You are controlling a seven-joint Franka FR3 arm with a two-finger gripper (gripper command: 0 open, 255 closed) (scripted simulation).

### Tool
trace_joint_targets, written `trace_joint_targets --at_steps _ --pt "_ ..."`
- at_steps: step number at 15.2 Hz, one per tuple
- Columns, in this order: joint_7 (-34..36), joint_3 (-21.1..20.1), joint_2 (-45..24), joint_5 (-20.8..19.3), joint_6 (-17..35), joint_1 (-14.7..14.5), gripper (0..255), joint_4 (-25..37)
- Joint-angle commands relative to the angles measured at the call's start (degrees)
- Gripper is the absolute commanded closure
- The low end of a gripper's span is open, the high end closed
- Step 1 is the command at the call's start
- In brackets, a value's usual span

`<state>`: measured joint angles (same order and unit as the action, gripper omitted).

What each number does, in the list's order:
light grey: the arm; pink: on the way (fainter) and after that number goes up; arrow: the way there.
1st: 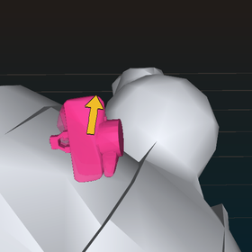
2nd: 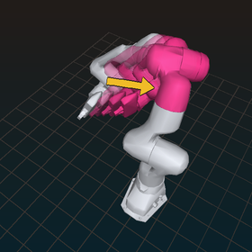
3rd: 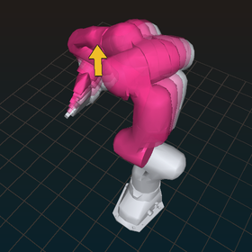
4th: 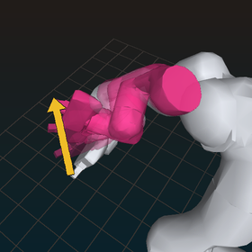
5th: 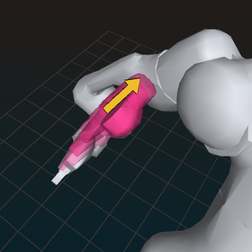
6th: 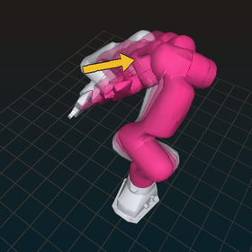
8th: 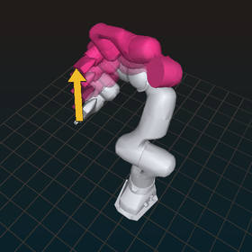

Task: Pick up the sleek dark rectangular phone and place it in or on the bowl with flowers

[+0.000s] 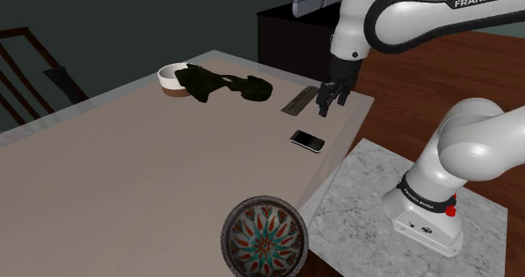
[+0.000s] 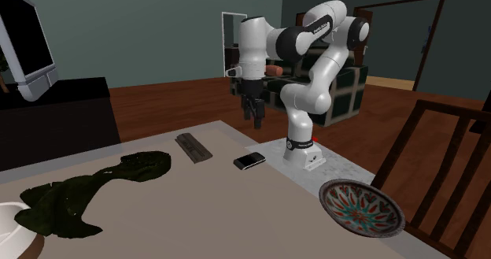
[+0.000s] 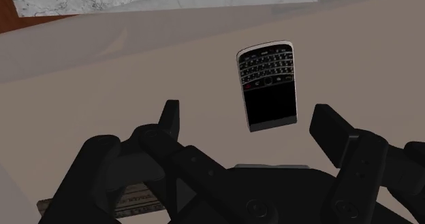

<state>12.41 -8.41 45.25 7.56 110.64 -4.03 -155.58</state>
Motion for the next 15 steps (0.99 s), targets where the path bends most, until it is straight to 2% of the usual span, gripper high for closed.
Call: trace_joint_targets --at_steps 1,6,13,15 --pt "1.72 -2.11 -1.2 1.46 4.12 -1.21 0 -2.51" --pt "4.71 -6.4 -6.17 4.3 14.63 -3.52 0 -7.57" --pt "4.64 -7.5 -10.77 5.16 22.24 -3.64 0 -10.59" --pt "4.63 -7.59 -11.21 5.22 22.89 -3.65 0 -10.81"
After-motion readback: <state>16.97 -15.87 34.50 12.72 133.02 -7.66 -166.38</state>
